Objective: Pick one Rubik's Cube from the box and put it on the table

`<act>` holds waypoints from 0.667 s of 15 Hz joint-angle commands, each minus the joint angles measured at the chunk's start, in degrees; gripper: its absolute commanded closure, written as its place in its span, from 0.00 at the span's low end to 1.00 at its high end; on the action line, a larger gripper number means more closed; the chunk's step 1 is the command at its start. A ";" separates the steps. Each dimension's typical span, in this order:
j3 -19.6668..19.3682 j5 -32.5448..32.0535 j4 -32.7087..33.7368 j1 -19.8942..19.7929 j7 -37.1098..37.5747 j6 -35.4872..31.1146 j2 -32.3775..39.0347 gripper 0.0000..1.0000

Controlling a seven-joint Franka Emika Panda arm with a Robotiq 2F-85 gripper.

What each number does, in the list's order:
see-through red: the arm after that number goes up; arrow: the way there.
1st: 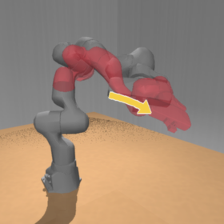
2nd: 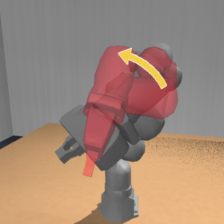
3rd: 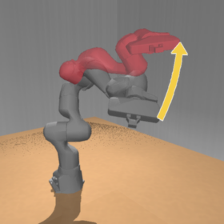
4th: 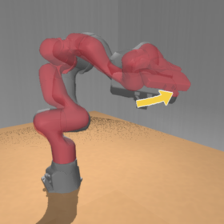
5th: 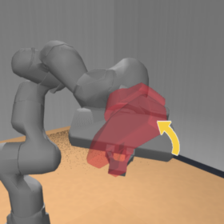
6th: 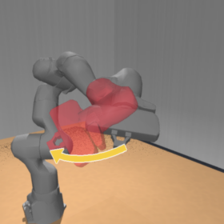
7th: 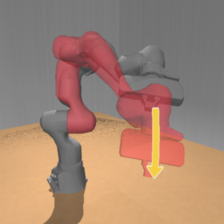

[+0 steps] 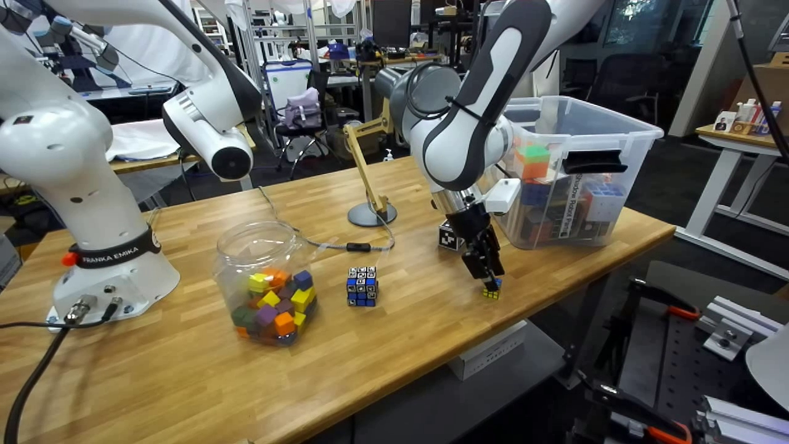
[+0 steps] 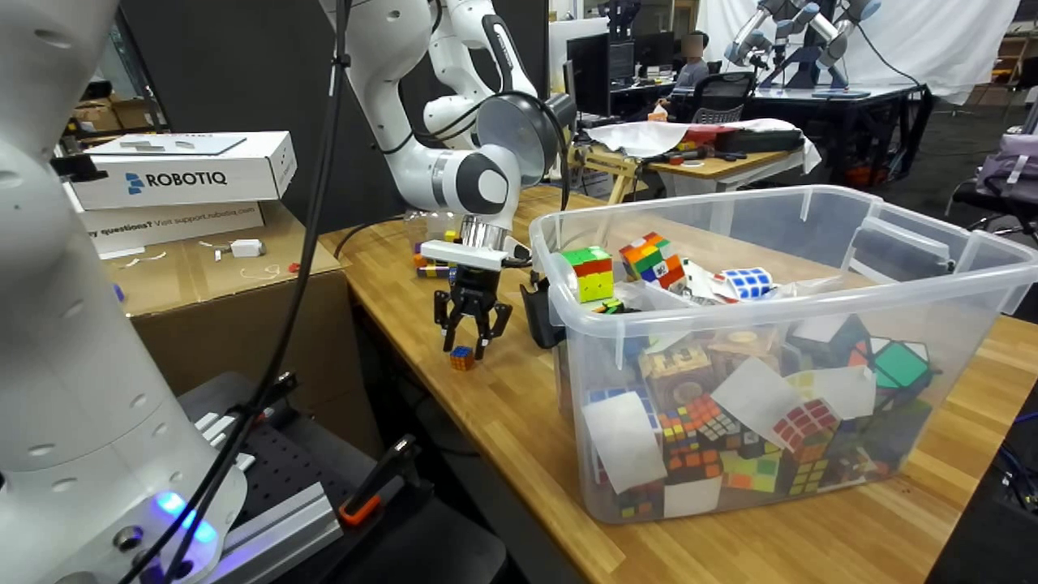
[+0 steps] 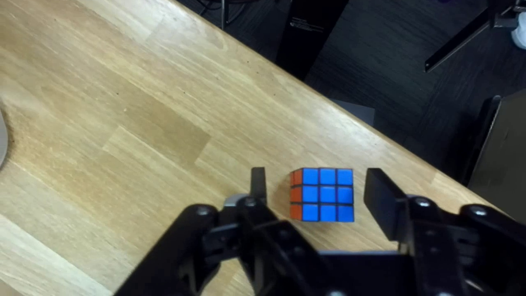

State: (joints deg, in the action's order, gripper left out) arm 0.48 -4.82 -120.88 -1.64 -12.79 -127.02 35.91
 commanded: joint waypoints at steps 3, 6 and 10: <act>-0.08 -0.72 -0.82 -0.57 0.02 0.42 -1.60 0.00; -0.42 -0.70 -4.31 -0.60 0.74 -1.33 -5.96 0.00; -0.31 0.80 -12.41 -0.81 1.58 -3.75 -16.88 0.00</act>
State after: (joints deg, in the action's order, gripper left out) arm -0.25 -4.88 -126.10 -1.80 -12.18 -127.51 26.94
